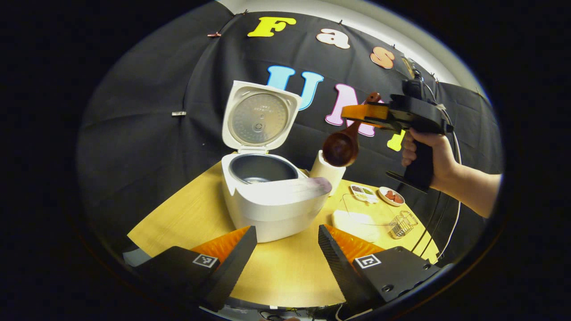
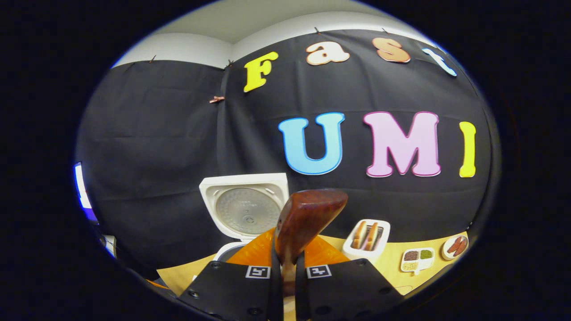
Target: Close the left gripper, press the button to open the rice cooker; take a wooden spoon from the chopstick holder with the right hand, scoop a spoonful of rice and pour it into the rice cooker, then put the wooden spoon back into the chopstick holder.
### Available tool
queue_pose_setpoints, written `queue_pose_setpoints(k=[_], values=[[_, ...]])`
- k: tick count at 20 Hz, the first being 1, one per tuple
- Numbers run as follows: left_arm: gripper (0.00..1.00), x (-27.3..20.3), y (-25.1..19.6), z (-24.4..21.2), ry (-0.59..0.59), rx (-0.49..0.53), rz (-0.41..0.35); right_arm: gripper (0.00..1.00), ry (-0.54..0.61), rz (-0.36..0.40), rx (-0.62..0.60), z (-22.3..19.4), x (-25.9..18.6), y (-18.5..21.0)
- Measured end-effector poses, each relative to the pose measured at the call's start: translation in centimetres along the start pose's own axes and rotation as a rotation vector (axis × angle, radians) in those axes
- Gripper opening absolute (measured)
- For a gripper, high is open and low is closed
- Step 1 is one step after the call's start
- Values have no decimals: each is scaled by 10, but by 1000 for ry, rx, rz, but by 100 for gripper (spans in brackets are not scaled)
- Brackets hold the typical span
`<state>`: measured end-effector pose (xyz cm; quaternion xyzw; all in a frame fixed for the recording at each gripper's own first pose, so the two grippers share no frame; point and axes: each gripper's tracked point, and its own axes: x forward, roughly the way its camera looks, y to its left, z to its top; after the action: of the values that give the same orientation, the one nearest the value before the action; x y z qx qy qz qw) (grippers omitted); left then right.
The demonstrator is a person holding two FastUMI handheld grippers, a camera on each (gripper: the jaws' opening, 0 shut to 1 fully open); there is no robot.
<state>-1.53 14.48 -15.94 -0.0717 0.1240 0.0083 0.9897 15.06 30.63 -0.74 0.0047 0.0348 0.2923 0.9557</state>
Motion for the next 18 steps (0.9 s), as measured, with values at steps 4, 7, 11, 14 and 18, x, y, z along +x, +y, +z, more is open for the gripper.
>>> queue_pose_setpoints(k=[4,7,11,14,18], values=[[96,13,-37,12,-2,-7,-14,15,-8,-128,3,13,-45,-89],[96,26,-65,15,2,-17,-31,14,-14,-240,48,20,-89,-154],[96,40,-99,9,36,1,-50,14,-8,-379,103,10,-145,-239],[96,49,-119,7,61,15,-61,14,16,-466,148,-10,-181,-291],[96,63,-139,16,50,34,-42,15,87,-554,232,-52,-217,-343]])
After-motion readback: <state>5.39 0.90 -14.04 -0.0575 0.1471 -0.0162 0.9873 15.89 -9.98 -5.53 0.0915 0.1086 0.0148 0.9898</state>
